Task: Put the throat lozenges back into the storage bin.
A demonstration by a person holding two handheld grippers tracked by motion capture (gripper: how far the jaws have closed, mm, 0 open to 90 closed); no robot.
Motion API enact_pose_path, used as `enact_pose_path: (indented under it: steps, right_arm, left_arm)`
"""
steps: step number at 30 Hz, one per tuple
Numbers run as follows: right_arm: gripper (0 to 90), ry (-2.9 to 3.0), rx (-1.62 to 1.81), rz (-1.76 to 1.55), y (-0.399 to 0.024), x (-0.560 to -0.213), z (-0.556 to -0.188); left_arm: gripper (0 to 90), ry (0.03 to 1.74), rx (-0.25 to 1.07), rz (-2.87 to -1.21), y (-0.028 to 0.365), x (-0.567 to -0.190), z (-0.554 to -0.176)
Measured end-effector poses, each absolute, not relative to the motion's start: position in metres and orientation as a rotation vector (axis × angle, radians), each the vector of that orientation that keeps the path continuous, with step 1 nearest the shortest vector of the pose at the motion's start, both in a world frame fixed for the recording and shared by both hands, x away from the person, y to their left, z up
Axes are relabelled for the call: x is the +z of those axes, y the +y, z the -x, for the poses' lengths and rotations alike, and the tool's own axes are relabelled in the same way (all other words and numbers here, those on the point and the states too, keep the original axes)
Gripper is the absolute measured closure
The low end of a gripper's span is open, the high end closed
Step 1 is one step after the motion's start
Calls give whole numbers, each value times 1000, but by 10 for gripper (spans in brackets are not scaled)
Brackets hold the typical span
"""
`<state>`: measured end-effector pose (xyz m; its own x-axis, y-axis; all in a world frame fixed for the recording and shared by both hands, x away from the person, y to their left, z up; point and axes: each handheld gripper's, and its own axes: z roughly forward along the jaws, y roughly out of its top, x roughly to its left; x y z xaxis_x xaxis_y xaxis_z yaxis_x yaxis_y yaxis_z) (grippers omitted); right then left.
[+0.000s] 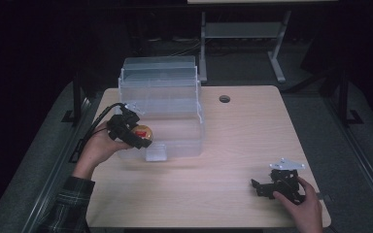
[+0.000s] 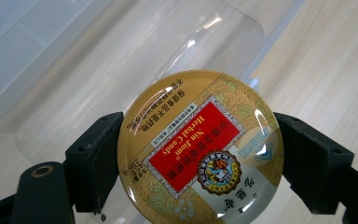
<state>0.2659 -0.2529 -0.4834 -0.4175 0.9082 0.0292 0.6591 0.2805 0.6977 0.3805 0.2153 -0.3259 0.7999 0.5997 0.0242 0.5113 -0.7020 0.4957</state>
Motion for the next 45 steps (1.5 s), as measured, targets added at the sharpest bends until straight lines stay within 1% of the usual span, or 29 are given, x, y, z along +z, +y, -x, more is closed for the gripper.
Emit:
enact_pose_path:
  steps: [28,45]
  right_arm:
    - [0,2181,911,-1416,-253,-483,-266]
    - [0,2181,911,-1415,-253,-483,-266]
  left_arm:
    - [196,983,300,-2486,252,-329,-399]
    - [196,1082,334,-2479,273,-339,-410]
